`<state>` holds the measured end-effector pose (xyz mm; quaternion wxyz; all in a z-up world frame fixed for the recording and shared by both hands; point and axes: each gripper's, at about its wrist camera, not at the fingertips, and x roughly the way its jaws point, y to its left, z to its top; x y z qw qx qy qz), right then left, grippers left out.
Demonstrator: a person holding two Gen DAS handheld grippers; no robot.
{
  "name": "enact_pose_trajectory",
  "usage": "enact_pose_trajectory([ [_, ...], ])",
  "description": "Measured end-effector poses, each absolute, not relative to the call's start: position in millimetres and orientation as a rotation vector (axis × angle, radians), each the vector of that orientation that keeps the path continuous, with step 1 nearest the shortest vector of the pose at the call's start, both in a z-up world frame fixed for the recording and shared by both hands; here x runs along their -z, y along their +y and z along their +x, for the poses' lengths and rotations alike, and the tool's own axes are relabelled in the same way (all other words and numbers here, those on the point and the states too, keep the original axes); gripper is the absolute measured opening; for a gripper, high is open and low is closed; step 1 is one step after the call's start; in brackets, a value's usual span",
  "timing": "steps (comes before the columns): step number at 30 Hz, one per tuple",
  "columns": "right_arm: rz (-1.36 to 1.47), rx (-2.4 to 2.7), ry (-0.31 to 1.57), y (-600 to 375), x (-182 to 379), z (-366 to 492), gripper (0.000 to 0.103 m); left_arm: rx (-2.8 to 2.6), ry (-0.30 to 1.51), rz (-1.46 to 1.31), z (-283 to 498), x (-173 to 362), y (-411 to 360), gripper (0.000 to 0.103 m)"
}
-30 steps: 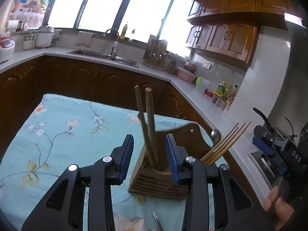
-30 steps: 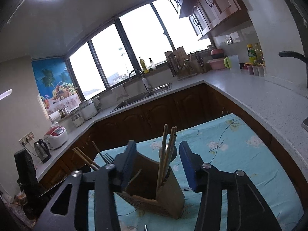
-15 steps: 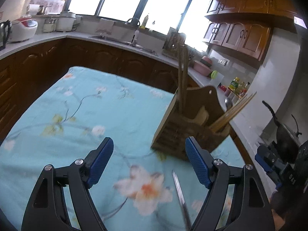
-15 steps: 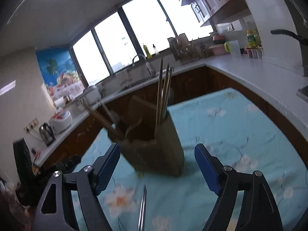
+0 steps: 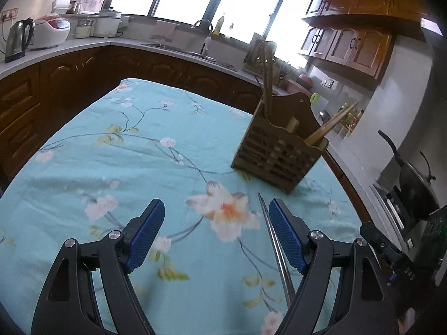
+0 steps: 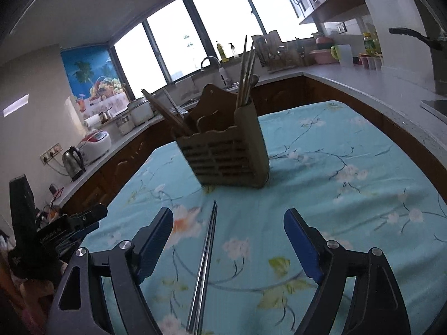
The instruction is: Organize utensils
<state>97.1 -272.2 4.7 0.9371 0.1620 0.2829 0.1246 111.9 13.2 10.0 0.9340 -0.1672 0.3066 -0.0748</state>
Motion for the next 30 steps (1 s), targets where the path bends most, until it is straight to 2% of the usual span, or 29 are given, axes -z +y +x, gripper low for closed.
enact_pose_trajectory([
  [13,0.256,-0.264,0.458,-266.3,-33.6,45.6,0.086,0.172,0.560,-0.284,64.5,-26.8,7.2,0.079],
  [17,0.229,-0.247,0.363,-265.1,-56.8,25.9,0.098,0.168,0.504,-0.272,52.1,-40.9,8.8,0.086],
  [18,0.223,-0.243,0.334,-265.1,-61.1,20.2,0.100,0.157,0.488,-0.264,49.1,-42.6,8.9,0.091],
  [20,0.205,-0.219,0.274,-265.3,-64.3,9.2,0.103,0.133,0.455,-0.253,42.8,-41.7,10.5,0.094],
  [30,0.109,-0.129,0.257,-258.0,-18.1,-7.4,0.103,0.049,0.371,-0.142,22.5,-15.0,-1.0,0.097],
])
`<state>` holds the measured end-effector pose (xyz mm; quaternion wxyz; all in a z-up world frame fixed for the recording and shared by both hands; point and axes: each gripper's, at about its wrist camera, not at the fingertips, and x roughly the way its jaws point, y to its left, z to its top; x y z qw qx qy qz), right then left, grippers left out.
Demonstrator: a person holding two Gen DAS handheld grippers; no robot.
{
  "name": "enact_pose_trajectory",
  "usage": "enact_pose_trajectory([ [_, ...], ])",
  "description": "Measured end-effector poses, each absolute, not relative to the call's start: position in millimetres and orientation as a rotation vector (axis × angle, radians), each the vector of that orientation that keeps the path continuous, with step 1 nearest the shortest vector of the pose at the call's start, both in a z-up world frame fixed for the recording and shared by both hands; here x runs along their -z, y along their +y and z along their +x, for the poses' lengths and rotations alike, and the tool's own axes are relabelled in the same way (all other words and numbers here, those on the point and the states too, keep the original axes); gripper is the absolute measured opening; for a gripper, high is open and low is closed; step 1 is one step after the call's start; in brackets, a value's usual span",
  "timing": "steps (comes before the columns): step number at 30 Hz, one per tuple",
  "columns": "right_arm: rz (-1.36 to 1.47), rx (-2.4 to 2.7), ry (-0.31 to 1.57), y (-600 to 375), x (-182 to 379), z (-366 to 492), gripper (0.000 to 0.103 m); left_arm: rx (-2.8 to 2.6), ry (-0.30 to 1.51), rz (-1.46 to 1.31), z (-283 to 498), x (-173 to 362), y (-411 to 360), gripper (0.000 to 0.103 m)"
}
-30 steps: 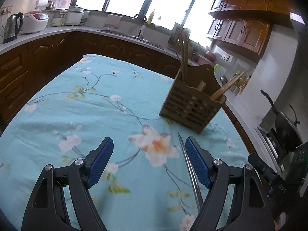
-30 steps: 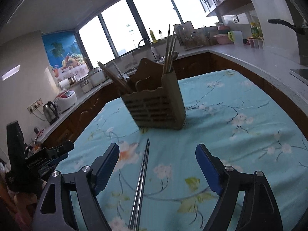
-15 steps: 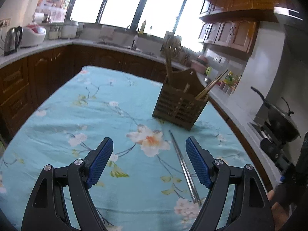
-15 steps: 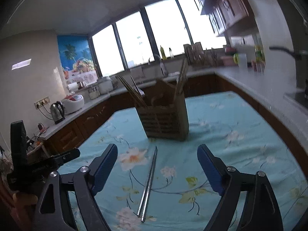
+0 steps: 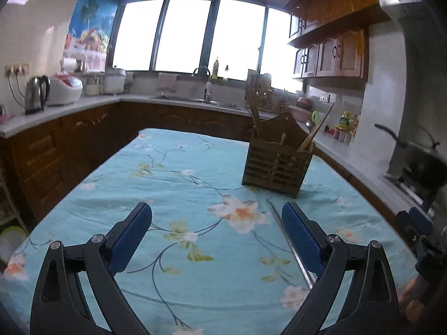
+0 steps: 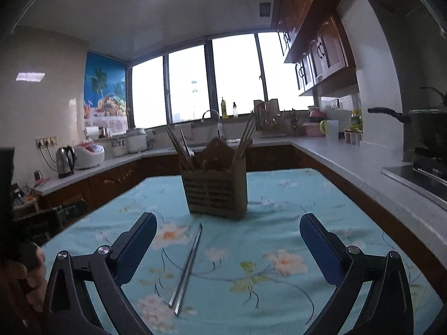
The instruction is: Organize utensils
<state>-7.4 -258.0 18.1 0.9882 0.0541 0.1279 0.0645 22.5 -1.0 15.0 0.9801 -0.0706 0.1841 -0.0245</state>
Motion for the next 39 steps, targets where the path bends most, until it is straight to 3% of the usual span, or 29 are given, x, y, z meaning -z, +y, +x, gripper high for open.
enact_pose_trajectory([
  [39,0.100,-0.079,0.255,-270.8,-5.2,-17.7,0.103,-0.007,0.325,0.018,8.1,-2.1,-28.1,0.102],
])
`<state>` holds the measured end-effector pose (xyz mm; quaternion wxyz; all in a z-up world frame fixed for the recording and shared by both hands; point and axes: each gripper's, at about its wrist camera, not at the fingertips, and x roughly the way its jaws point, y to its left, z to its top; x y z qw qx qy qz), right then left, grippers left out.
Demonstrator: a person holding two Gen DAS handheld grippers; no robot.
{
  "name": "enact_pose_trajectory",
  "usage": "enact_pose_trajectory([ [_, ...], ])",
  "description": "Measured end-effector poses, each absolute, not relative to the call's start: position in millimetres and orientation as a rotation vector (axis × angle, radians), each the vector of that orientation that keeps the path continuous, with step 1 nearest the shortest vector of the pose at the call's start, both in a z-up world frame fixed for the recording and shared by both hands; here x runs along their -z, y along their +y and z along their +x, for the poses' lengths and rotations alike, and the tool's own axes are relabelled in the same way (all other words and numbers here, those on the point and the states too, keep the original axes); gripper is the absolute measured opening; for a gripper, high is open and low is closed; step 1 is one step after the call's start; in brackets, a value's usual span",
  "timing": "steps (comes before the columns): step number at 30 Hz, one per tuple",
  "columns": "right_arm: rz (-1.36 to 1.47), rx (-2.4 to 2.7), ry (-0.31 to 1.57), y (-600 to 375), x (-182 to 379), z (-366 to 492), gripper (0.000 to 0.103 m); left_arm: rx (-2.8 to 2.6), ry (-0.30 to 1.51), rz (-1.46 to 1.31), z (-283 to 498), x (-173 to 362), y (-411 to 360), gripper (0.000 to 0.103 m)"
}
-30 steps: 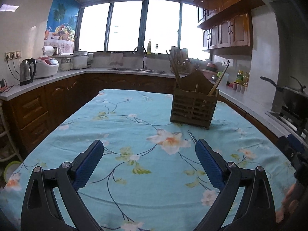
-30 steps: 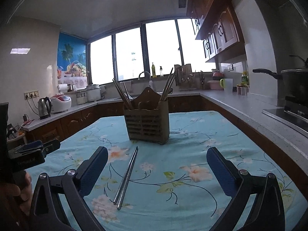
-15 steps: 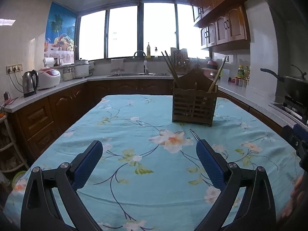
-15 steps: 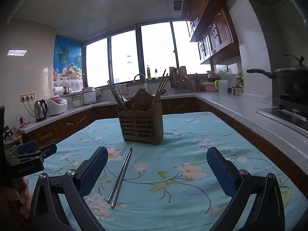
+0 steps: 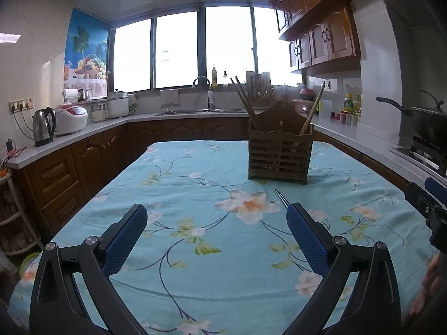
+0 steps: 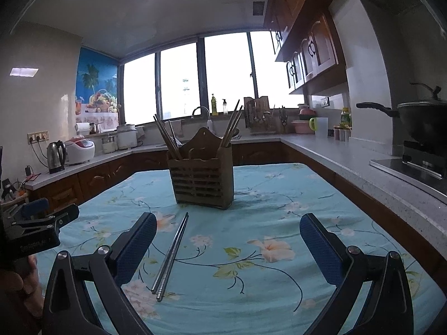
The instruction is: Organize utensils
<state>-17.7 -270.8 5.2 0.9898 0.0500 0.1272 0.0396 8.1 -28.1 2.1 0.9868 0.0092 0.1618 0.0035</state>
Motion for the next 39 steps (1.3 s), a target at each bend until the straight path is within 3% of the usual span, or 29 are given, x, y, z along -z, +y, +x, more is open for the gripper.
enact_pose_trajectory([
  [39,0.090,-0.090,0.260,-267.4,-3.2,-14.0,0.103,-0.013,0.312,0.037,7.4,-5.7,-32.7,0.103],
])
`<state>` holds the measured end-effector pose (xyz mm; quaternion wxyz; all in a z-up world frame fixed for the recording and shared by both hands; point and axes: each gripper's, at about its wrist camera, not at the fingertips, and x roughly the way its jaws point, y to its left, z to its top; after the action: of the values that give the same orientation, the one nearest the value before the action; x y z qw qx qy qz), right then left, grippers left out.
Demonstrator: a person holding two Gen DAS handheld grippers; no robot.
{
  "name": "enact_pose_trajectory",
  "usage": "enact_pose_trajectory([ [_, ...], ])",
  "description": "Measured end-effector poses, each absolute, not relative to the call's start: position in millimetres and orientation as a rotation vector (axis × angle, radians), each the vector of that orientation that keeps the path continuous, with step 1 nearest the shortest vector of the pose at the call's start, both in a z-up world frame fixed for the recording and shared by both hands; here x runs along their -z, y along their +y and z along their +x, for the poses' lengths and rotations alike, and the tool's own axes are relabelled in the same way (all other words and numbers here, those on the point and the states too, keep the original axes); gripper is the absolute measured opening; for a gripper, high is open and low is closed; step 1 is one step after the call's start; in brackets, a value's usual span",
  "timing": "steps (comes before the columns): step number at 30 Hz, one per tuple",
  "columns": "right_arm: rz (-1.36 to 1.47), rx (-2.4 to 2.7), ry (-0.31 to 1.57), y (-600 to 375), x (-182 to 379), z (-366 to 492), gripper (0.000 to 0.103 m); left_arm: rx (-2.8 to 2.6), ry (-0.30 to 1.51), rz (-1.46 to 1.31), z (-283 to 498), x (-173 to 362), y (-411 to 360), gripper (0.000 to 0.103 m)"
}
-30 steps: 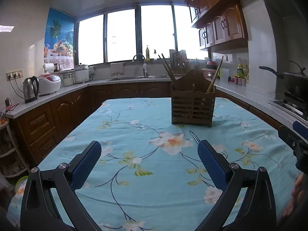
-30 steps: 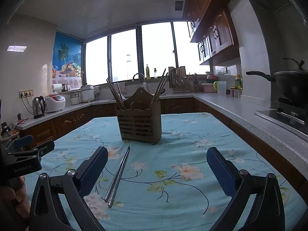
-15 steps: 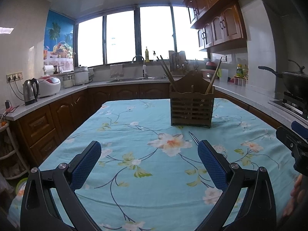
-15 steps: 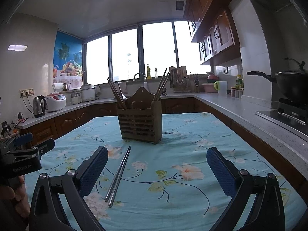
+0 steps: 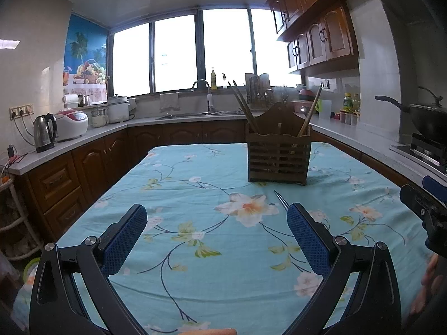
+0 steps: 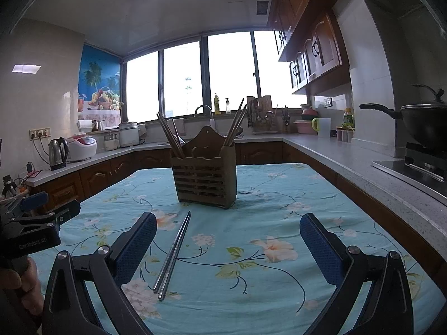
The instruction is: Organize utensils
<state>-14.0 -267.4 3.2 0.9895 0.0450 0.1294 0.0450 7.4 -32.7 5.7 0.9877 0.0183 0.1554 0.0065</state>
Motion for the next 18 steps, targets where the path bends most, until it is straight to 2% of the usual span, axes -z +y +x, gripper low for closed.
enact_pose_trajectory([
  [18,0.089,-0.092,0.261,-267.0,-3.0,-13.6,0.103,-0.002,0.306,0.043,6.0,-4.4,-33.0,0.103],
])
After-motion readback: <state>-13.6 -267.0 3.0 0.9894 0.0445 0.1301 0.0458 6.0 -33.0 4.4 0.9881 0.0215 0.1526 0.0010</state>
